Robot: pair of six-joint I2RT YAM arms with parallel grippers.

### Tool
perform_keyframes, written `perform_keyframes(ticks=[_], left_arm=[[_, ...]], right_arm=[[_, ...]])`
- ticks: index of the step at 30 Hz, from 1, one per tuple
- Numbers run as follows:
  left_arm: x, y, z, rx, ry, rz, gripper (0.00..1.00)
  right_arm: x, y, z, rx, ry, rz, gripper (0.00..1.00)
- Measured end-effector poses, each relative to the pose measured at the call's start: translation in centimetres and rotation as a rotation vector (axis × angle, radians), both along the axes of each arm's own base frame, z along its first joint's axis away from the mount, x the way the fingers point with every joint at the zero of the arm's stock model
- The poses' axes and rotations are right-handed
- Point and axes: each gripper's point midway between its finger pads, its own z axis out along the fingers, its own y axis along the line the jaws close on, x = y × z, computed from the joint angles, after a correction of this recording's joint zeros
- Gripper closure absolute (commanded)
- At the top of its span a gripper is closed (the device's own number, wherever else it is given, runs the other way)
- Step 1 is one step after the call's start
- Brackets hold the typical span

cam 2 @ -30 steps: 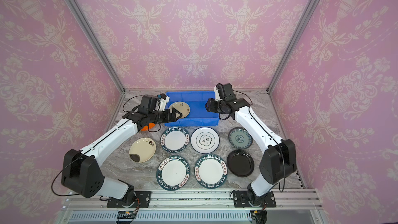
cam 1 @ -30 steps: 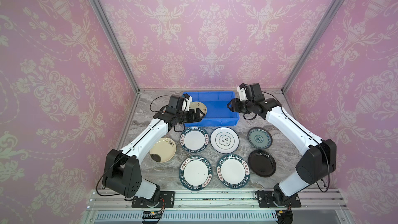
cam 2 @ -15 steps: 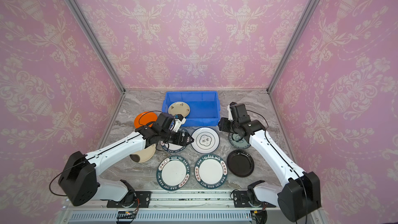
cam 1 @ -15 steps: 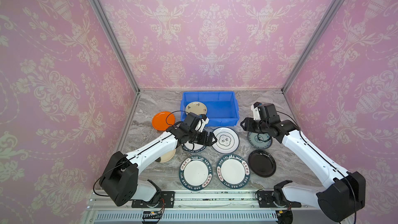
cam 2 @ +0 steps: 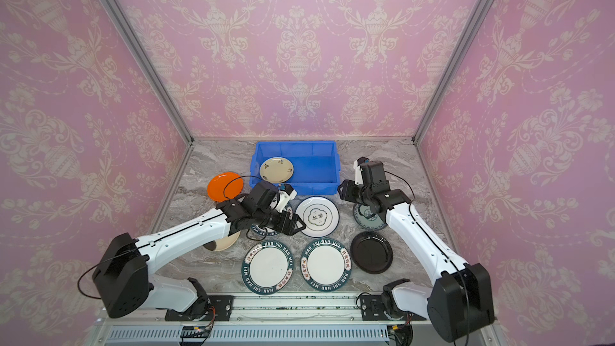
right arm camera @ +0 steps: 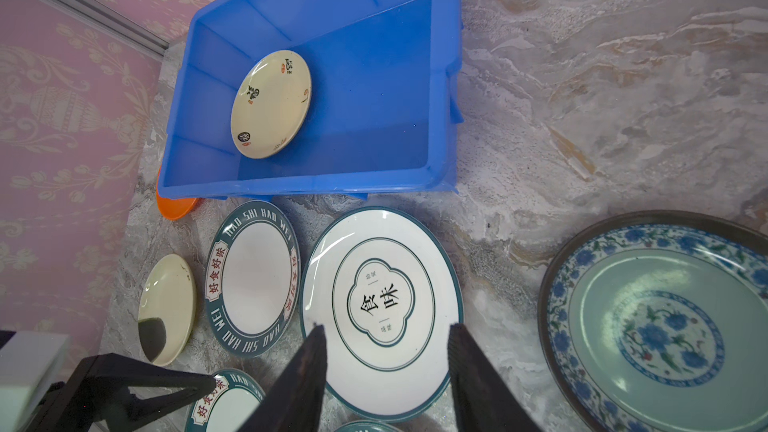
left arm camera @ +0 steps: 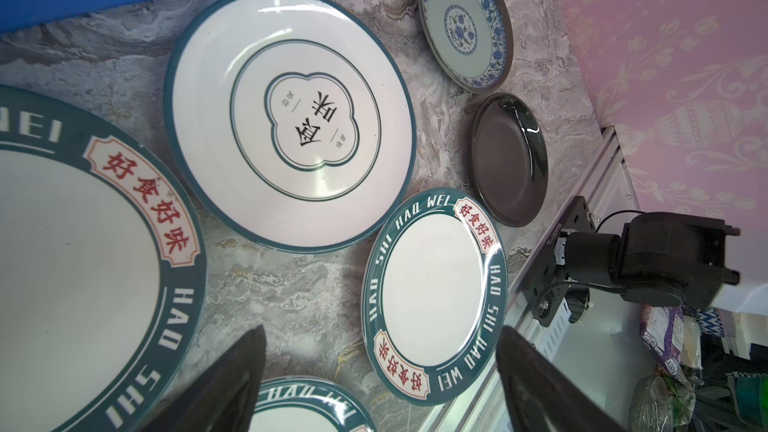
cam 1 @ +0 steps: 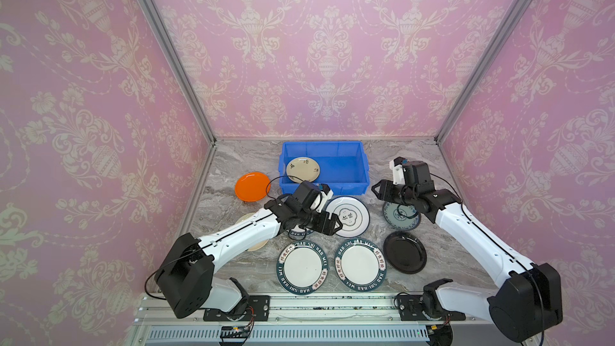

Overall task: Place the plates into the plastic bin on the countertop
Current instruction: 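Move the left gripper to the green-rimmed white plate while the right withdraws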

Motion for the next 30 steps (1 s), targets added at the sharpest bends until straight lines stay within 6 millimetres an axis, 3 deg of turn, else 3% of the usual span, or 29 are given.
perform_keyframes(ticks=[5, 8, 12, 21, 30], left_arm=[[-1.3, -1.1, -1.4, 0.014, 0.026, -0.038, 0.16], [-1.2, -1.4, -2.7, 0.025, 0.05, -0.03, 0.09], [-1.1, -1.8, -3.8, 0.037, 0.071, -0.026, 0.08], [-1.3, -2.0, -4.7, 0.051, 0.085, -0.033, 0.08], [-1.8, -1.7, -5.5, 0.043, 0.109, -0.021, 0.12]], right_arm=[[0.5, 0.0, -0.8, 0.018, 0.011, 0.004, 0.56], [0.6, 0.2, -0.8, 0.028, 0.004, 0.009, 0.56], [0.6, 0.4, -0.6, 0.04, -0.006, 0.02, 0.55], [0.0, 0.3, 0.2, 0.048, -0.038, 0.022, 0.54], [-0.3, 0.0, -0.7, 0.056, -0.022, 0.021, 0.54]])
